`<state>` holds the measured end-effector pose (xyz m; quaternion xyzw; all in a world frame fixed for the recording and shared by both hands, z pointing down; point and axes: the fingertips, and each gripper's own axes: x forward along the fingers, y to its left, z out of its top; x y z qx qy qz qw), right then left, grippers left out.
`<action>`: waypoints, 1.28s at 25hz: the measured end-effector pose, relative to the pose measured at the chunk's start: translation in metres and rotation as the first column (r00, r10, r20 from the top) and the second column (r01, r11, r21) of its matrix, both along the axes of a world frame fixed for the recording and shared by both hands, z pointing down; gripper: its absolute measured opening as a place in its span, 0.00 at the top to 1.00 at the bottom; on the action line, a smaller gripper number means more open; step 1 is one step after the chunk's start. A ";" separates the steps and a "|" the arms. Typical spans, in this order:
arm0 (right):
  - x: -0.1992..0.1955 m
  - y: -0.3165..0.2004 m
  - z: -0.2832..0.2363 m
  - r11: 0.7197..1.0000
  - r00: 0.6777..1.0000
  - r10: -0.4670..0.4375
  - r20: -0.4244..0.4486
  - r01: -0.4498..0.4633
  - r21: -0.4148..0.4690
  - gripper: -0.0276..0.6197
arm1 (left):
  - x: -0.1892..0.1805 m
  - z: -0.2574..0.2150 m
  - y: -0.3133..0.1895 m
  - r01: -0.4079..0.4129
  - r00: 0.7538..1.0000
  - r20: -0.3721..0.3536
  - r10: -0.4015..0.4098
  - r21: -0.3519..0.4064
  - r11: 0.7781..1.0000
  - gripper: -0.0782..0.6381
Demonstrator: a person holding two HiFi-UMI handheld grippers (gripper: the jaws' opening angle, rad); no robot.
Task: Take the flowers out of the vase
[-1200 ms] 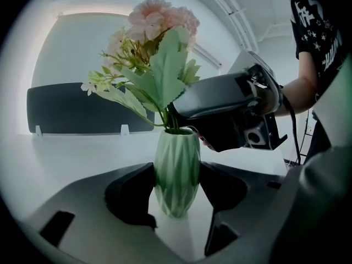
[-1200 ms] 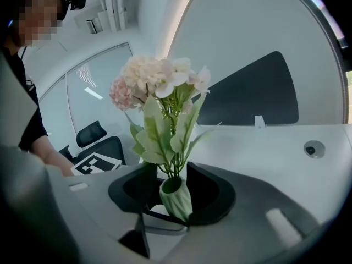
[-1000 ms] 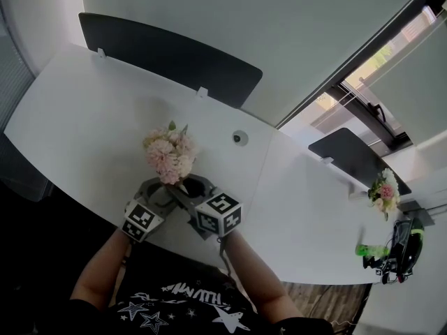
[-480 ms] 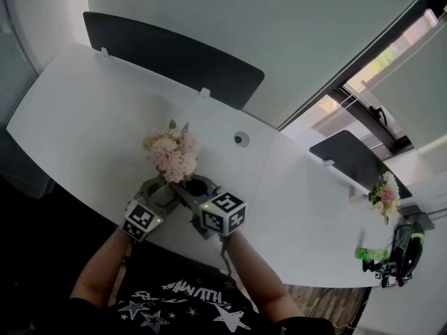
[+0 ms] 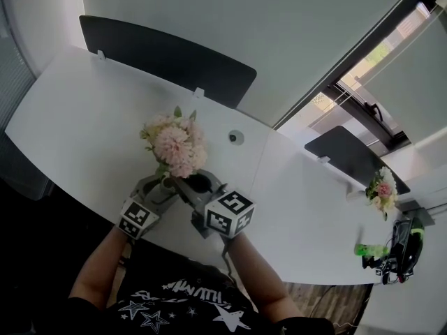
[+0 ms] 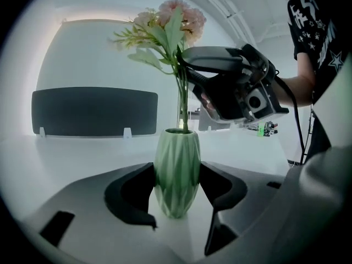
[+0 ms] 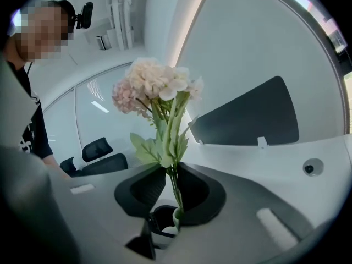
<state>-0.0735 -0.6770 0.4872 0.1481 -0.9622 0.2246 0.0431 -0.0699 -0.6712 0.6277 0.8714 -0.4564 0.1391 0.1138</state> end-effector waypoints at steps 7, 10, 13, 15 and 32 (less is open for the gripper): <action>0.019 -0.006 -0.045 0.997 0.993 0.066 0.098 -0.070 0.035 0.86 | 0.000 0.000 -0.001 0.002 1.000 0.003 -0.002 0.002 1.000 0.52; 0.030 -0.010 -0.060 0.995 0.986 0.091 0.137 -0.096 0.031 0.86 | 0.001 0.001 -0.001 0.007 1.000 0.002 -0.007 0.006 1.000 0.52; 0.045 -0.014 -0.069 0.989 0.978 0.139 0.155 -0.144 0.026 0.86 | 0.001 0.001 -0.002 0.009 1.000 0.007 -0.009 0.008 1.000 0.52; 0.057 -0.017 -0.073 0.984 0.972 0.171 0.161 -0.178 0.026 0.86 | 0.000 0.001 -0.001 0.012 1.000 0.013 -0.012 0.004 1.000 0.52; 0.102 -0.023 -0.043 0.962 0.955 0.275 0.112 -0.272 -0.038 0.86 | -0.003 0.002 -0.011 0.060 0.996 0.060 -0.060 0.000 0.998 0.41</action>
